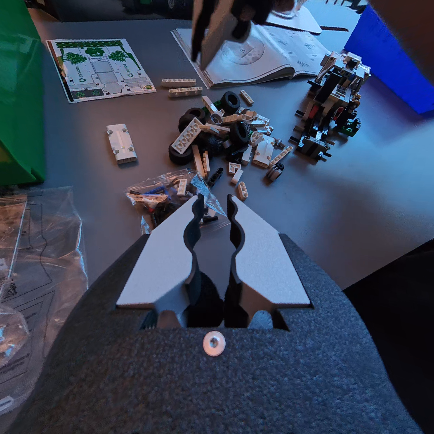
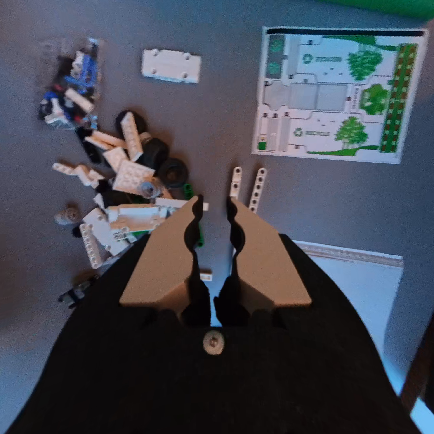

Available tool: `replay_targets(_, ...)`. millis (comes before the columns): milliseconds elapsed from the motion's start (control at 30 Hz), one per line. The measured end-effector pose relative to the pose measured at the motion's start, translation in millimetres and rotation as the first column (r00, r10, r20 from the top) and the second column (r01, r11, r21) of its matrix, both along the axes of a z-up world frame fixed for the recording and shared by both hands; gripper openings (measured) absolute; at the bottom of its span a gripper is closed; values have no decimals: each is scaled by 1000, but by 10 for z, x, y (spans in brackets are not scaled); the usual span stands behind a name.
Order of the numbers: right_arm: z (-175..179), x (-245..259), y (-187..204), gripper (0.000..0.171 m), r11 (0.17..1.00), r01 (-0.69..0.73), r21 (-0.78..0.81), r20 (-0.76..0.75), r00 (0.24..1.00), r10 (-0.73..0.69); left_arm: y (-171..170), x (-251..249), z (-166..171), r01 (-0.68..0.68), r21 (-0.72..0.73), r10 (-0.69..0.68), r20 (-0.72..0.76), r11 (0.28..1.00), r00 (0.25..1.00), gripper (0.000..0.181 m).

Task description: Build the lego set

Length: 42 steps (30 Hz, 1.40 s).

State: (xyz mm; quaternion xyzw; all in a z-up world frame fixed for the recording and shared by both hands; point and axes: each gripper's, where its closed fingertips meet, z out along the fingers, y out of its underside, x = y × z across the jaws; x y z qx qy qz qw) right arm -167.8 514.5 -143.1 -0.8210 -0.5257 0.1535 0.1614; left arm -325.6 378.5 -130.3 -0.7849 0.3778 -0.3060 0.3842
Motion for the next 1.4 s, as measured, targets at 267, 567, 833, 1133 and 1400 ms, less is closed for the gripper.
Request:
replay_targets(267,-385,10,-302,60,996,-5,-89,-23,1000,3,17,65,6,17,4,-17,-4,1000,1000,17)
replay_targets(567,-376,-54,-429,12,989,-68,-132,-82,995,57,-27,83,-10,16,-8,-16,-5,1000,1000,17)
replay_targets(833,-8,-68,-554,0,997,-78,13,-159,984,79,199,372,226,97,38,-98,43,995,994,19)
replay_targets(1133,746,98,-1032,11,925,310,218,-386,898,-210,796,1106,77,301,-96,-316,-231,949,920,28)
replay_targets(1400,589,292,-2126,22,659,720,217,-728,569,-382,976,1373,-431,175,-199,-254,-501,964,828,35)
